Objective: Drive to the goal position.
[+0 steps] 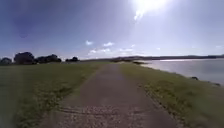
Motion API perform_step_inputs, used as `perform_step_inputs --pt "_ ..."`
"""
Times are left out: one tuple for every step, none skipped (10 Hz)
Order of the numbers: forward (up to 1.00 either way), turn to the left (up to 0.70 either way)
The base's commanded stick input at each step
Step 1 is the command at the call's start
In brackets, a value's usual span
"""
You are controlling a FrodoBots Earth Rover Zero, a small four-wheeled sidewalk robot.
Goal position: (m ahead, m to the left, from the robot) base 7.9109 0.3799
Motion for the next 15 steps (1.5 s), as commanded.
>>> perform_step_inputs --pt "0.85 0.0" --pt "0.85 0.0" --pt "0.85 0.0" --pt "0.85 0.0" --pt "0.85 0.0" --pt "0.85 0.0" --pt "0.85 0.0" --pt "0.85 0.0" --pt "0.85 0.0" --pt "0.85 0.0" --pt "0.85 0.0" --pt "0.85 0.0" --pt "0.85 0.0" --pt "0.85 0.0" --pt "0.85 0.0"
